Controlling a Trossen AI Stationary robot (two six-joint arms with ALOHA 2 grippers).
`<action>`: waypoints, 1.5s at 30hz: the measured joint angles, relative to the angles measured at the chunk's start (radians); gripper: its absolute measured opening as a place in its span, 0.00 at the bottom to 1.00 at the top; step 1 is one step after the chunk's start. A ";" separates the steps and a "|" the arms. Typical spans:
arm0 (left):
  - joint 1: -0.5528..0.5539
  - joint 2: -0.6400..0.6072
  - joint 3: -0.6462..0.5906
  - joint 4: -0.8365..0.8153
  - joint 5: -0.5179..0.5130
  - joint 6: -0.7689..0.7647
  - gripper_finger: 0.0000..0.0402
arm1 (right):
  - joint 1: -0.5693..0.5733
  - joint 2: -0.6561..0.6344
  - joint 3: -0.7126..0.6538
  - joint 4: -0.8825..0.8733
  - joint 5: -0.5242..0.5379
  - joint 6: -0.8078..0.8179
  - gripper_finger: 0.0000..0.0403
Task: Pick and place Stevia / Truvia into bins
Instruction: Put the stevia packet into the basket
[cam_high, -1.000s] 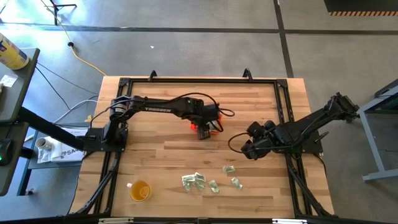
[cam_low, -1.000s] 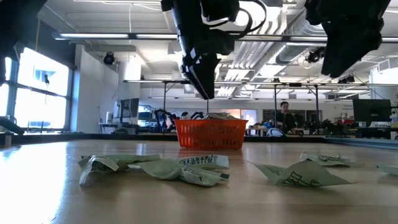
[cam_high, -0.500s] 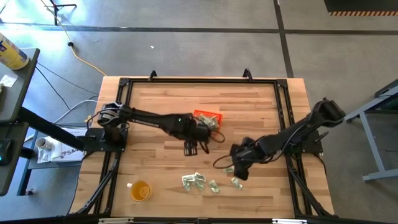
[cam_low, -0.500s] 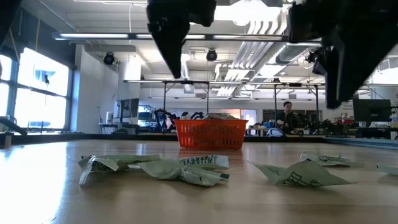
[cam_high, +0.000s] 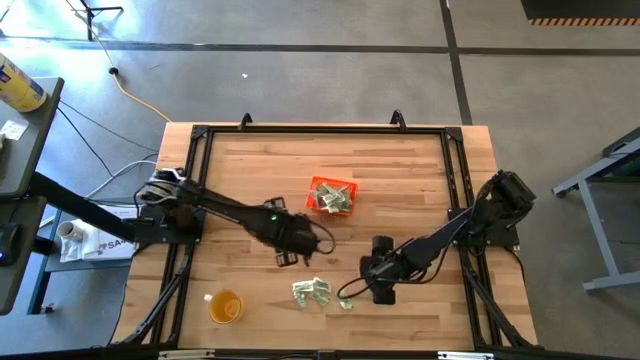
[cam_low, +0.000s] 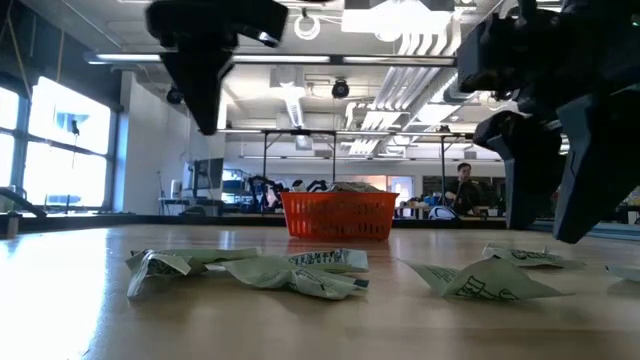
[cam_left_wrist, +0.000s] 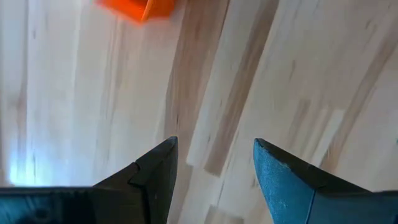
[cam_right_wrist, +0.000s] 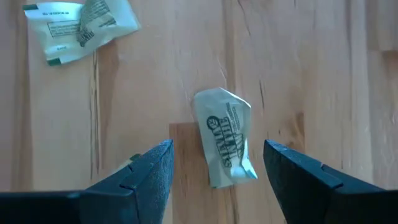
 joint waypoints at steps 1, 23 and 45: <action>-0.012 -0.024 -0.021 0.000 -0.007 -0.028 0.61 | 0.000 0.008 0.000 0.004 0.004 -0.013 0.59; -0.223 -0.507 -0.389 0.120 -0.093 -0.550 0.61 | -0.153 0.078 0.005 0.038 -0.144 0.047 0.39; -0.240 -0.641 -0.538 0.130 -0.129 -0.738 0.61 | -0.472 -0.084 0.200 0.064 0.058 0.032 0.01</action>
